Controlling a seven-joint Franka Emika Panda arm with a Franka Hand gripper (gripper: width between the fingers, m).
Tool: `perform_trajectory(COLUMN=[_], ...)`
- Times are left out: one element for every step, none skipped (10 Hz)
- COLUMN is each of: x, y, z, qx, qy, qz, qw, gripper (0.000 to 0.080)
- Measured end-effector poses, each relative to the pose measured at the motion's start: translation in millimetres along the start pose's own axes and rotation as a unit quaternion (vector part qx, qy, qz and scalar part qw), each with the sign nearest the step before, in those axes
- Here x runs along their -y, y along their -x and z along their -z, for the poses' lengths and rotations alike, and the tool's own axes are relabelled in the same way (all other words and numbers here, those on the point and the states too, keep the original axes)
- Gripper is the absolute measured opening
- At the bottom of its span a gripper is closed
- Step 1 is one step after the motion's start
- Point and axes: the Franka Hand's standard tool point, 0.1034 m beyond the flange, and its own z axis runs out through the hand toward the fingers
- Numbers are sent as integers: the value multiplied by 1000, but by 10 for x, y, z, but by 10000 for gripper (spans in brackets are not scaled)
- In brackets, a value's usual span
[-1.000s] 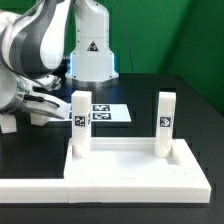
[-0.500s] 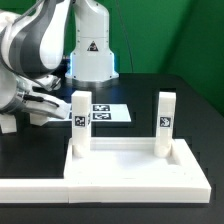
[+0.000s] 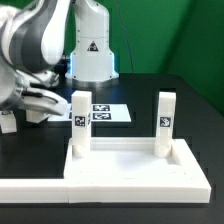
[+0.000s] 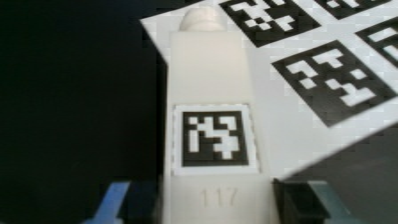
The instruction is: Assemble desk
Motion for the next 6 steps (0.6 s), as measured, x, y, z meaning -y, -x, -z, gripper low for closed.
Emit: perform_trajectory(x=[47, 129, 248, 281, 284, 355], y=[91, 220, 372, 325, 251, 276], z=[223, 479, 665, 614, 629, 705], qx=[-12, -34, -47, -65, -99, -137], qy=[3, 12, 27, 27, 29, 29], qz=[11, 26, 43, 33, 38, 42], qw=[1000, 999, 998, 997, 994, 989], gripper=[287, 287, 287, 288, 288, 288])
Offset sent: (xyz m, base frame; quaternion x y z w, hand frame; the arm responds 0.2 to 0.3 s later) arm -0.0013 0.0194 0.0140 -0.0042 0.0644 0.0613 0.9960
